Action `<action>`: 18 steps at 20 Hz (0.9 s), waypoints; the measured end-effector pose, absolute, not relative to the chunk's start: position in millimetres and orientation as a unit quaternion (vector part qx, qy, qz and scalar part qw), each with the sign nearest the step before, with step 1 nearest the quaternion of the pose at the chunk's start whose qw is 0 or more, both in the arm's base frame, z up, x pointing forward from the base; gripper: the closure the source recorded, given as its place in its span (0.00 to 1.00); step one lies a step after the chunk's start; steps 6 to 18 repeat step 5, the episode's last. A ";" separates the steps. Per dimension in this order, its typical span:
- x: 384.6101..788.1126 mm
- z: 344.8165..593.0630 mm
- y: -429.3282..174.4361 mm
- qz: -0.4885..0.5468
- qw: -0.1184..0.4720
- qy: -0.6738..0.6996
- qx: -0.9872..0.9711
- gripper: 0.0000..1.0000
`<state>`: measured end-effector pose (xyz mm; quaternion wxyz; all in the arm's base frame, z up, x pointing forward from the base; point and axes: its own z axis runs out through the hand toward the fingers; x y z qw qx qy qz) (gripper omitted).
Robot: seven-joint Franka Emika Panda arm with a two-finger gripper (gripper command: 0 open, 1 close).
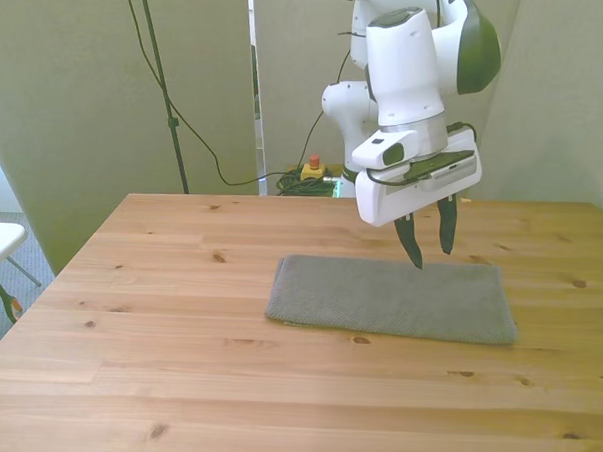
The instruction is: Unfold the towel
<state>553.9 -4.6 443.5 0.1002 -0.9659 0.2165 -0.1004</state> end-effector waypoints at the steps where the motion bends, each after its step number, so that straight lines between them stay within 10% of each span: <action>1: 537.9 446.9 -0.9 -0.102 0.086 0.233 -0.963 0.00; 5: 466.1 447.7 18.9 -0.108 0.034 0.308 -0.945 0.00; 18: 466.1 447.7 18.9 -0.108 0.034 0.308 -0.945 0.00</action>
